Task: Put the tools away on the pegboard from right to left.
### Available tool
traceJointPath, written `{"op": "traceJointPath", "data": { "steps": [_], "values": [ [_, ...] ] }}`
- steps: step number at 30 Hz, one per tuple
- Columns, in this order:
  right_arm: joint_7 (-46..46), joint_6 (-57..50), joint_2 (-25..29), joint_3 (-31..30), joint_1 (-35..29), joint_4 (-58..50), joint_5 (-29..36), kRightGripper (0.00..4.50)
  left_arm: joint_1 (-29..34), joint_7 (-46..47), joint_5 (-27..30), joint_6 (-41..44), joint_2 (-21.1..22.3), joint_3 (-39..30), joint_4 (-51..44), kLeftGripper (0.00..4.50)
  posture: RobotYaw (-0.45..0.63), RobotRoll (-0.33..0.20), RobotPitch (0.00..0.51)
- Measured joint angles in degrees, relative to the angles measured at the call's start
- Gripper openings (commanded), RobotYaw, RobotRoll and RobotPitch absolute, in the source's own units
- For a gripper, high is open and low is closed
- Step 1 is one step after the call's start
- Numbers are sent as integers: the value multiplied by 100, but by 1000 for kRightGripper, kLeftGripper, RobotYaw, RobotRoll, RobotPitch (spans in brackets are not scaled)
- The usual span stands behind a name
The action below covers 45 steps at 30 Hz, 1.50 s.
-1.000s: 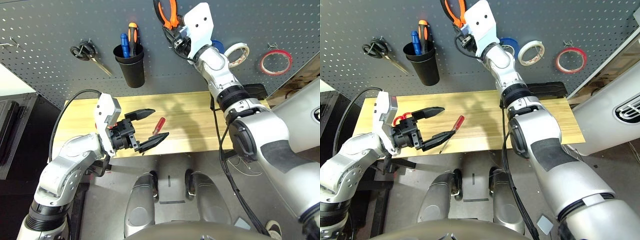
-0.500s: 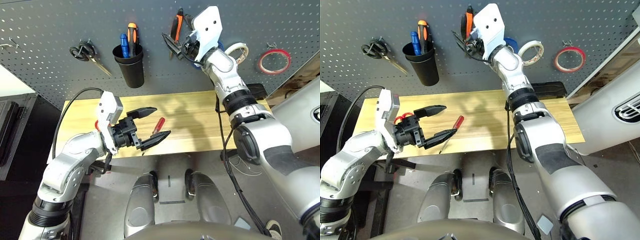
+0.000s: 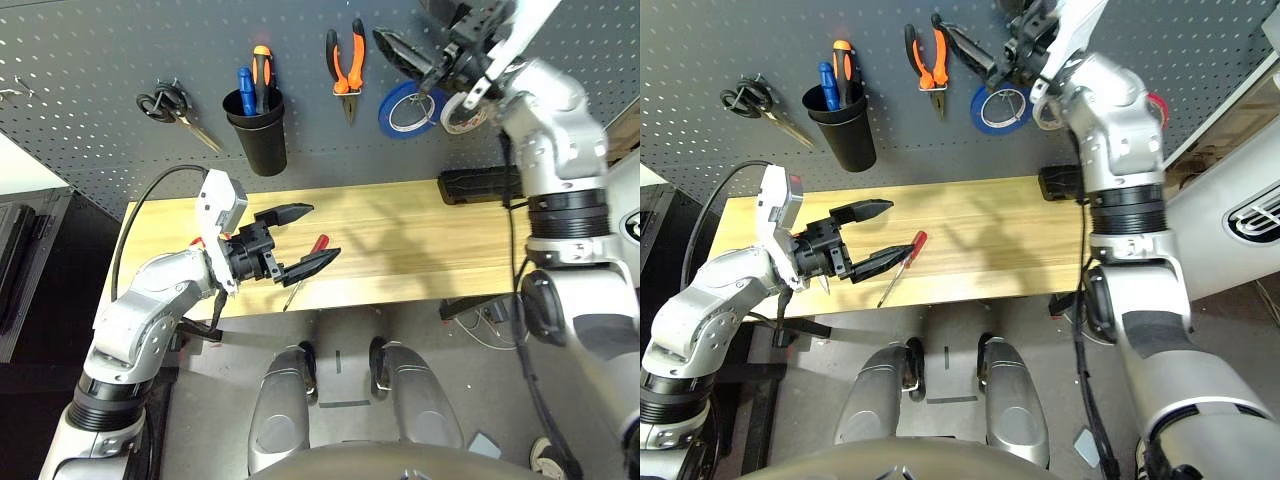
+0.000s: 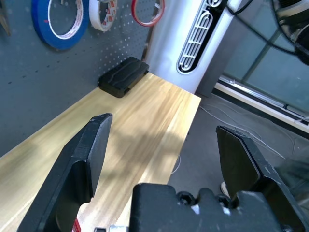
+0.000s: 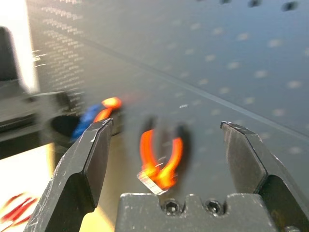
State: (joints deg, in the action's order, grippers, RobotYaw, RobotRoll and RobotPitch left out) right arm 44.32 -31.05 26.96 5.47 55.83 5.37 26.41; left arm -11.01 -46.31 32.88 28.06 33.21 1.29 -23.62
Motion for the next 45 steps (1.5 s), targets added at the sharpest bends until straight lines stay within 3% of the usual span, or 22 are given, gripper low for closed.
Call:
{"op": "traceJointPath", "data": {
  "steps": [5,9,13,17,29,36,45],
  "values": [
    [439,-548,597,-81,-637,-524,240,4465,-75,55,-235,-13,-45,161,225,4500,-77,0,110],
    [870,-649,1016,-259,-1426,-930,255,4465,-138,361,-831,25,-101,514,634,4500,-89,0,86],
    [1408,155,1279,-506,-2191,-1215,-11,4465,-256,609,-1328,-91,-315,760,1086,4500,-96,0,59],
    [1703,124,1480,-630,-2543,-1211,-26,4465,-445,860,-1671,-121,-551,820,1564,4500,-96,0,49],
    [2523,1167,1464,-920,-3714,-686,-331,4465,-904,1417,-2493,158,-1284,1240,2849,4500,-113,0,72],
    [3112,2150,1348,-920,-3949,-137,-377,4465,-1341,1720,-3028,253,-1609,1458,3896,4500,-127,0,92],
    [3389,2729,1171,-922,-3902,180,-405,4465,-1557,2072,-3326,361,-1907,1439,4737,4500,-144,0,160]
  ]
}}
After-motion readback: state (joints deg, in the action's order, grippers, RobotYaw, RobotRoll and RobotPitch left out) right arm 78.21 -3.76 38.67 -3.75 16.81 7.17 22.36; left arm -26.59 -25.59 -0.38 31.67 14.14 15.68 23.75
